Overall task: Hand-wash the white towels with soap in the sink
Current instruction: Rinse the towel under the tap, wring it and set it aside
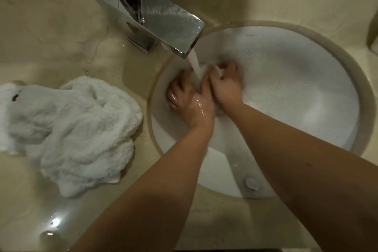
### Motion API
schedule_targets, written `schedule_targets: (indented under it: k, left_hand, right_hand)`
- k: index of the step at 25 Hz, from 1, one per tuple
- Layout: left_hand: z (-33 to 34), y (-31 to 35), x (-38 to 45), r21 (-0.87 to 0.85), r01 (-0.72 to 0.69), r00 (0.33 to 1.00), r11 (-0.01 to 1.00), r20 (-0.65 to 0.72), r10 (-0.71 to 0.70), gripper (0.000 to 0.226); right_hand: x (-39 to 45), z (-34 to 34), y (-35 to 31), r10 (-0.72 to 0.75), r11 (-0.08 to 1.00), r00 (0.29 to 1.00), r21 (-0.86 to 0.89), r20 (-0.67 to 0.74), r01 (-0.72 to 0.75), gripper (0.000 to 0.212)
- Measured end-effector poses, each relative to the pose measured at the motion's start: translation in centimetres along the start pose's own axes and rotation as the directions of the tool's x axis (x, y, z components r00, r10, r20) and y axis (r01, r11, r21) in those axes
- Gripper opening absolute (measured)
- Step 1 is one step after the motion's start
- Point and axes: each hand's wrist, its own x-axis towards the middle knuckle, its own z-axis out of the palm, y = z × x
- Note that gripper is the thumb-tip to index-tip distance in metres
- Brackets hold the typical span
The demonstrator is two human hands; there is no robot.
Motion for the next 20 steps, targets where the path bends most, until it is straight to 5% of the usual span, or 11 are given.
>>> schedule_targets:
  k: [3,5,7,13,20]
  left_hand:
    - [-2.1,1.8,-0.7,-0.054,0.471,0.842,0.88,0.323,-0.431,0.085]
    - [-2.8,2.5,-0.2,-0.11,0.639,0.697,0.761,0.501,-0.513,0.099]
    - [-3.0,2.3,0.2,-0.191,0.697,0.655,0.692,0.562,-0.505,0.103]
    - [-4.8,2.6,1.4,-0.412,0.459,0.859,0.787,0.432,-0.275,0.042]
    - [-6.6,3.1,2.7,-0.413,0.019,0.983,0.91,0.173,0.058,0.05]
  right_hand:
    - [-0.2,-0.8,-0.1,0.054,0.999,0.997,0.003,0.047,-0.054,0.054]
    - [-0.5,-1.0,-0.3,0.091,0.994,0.992,0.053,0.085,-0.095,0.055]
    - [-1.0,-0.9,-0.3,0.079,0.981,0.995,0.175,0.059,-0.088,0.051]
    - [-3.0,-1.8,-2.0,-0.053,0.954,0.998,0.298,0.035,0.04,0.038]
    - [-3.5,-1.4,-3.9,-0.027,0.864,0.999,0.504,0.042,0.002,0.034]
